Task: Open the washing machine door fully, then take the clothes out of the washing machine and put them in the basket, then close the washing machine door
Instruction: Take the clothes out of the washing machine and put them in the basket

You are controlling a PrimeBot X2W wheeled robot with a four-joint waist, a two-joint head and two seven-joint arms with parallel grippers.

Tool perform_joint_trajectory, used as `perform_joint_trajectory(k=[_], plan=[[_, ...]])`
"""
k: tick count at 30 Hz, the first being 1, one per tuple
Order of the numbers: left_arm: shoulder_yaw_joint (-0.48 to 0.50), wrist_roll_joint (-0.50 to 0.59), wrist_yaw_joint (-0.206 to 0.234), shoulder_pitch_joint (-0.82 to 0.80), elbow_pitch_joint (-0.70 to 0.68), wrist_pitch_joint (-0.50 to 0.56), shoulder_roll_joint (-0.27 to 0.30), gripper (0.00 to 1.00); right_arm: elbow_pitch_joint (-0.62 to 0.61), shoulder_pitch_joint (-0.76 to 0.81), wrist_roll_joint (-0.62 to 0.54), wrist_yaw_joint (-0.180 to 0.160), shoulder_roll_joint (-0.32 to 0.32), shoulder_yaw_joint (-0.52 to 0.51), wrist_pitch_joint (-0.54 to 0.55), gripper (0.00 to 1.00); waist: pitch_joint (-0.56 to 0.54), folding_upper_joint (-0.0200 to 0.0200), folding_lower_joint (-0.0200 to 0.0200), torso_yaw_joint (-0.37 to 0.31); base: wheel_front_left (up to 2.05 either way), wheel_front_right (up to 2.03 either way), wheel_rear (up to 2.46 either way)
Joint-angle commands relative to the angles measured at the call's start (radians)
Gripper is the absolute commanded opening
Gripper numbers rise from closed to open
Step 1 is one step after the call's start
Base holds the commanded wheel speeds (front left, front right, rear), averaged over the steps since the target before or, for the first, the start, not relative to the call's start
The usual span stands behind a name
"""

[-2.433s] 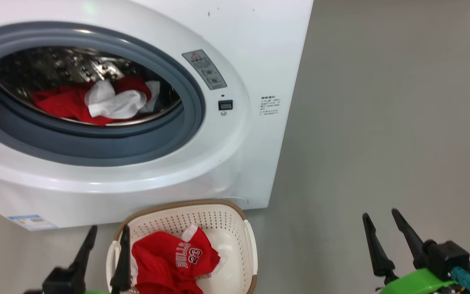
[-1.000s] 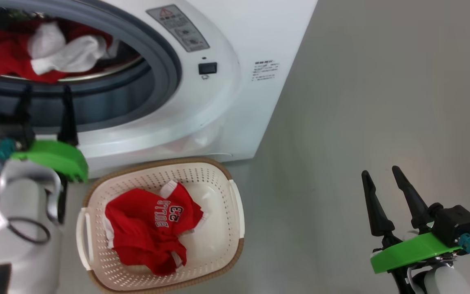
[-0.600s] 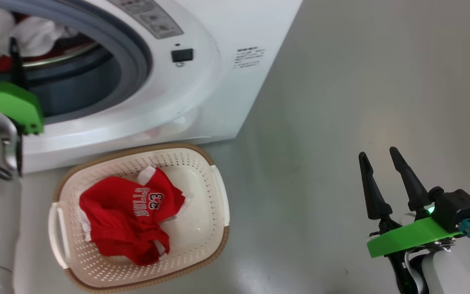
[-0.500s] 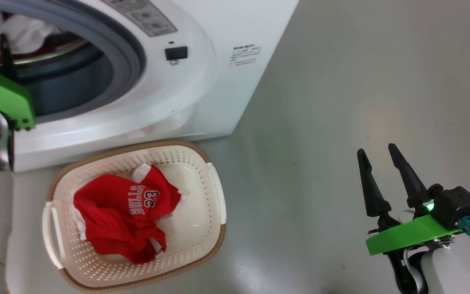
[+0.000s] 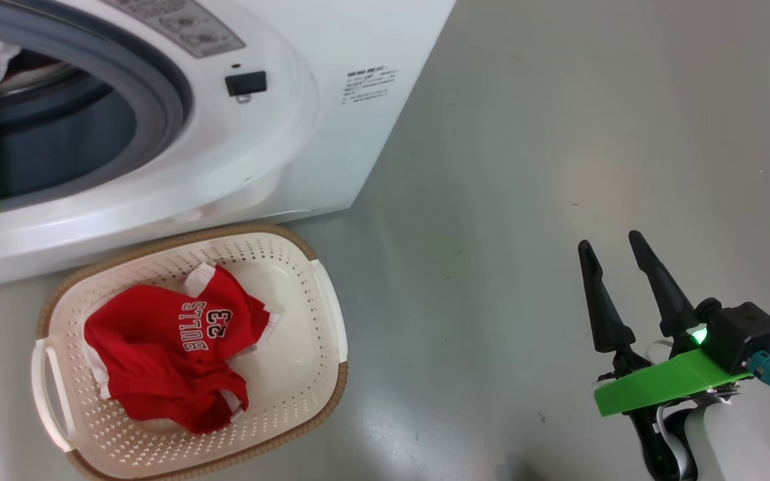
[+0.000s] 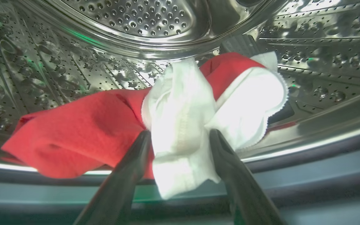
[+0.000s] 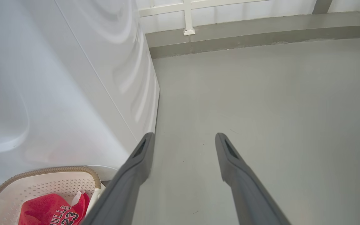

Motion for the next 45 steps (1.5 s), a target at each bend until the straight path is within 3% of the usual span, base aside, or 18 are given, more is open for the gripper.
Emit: perform_joint_trajectory(k=[1,2,3,4,5,20,30,35,45], plan=[[0.007,0.007,0.01,-0.021,-0.012,0.005,0.061,0.9,-0.024,-0.006,0.004,0.006,-0.004,0.025,-0.006,1.0,-0.001,0.0,0.0,-0.003,0.0,0.0,0.0],[0.005,0.005,0.01,-0.021,-0.01,0.009,0.062,0.4,-0.024,-0.005,0.004,0.006,-0.004,0.027,-0.006,1.0,-0.003,0.0,0.0,-0.003,0.0,0.0,0.0],[0.004,0.004,0.01,-0.021,-0.009,0.012,0.063,0.28,-0.024,-0.004,0.004,0.006,-0.004,0.027,-0.006,1.0,-0.005,0.0,0.0,-0.003,0.0,0.0,0.0],[0.003,0.002,0.011,-0.021,-0.007,0.014,0.064,0.05,-0.024,-0.004,0.005,0.006,-0.004,0.028,-0.006,1.0,-0.007,0.0,0.0,-0.003,0.0,0.0,0.0],[0.002,0.0,0.012,-0.022,-0.006,0.015,0.064,0.0,-0.025,-0.004,0.005,0.006,-0.004,0.029,-0.006,1.0,-0.009,0.0,0.0,-0.003,0.0,0.0,0.0],[0.04,-0.088,-0.004,0.05,-0.069,-0.091,0.001,0.0,-0.016,0.008,-0.015,0.006,-0.004,0.018,-0.006,1.0,-0.076,0.0,0.0,0.045,0.0,0.0,0.0],[0.178,-0.203,-0.053,0.337,-0.554,-0.093,-0.092,0.0,-0.004,0.033,-0.032,0.006,-0.004,0.006,-0.006,1.0,-0.15,0.0,0.0,0.092,0.0,0.0,0.0],[0.218,-0.197,-0.105,0.482,-0.736,-0.093,-0.148,0.0,0.005,0.058,-0.038,0.006,-0.004,0.002,-0.006,1.0,-0.194,0.0,0.0,0.118,0.0,0.0,0.0],[0.255,-0.162,-0.159,0.73,-1.078,-0.093,-0.252,0.0,0.014,0.095,-0.046,0.006,-0.004,-0.007,-0.006,1.0,-0.249,0.0,0.0,0.167,0.0,0.0,0.0]])
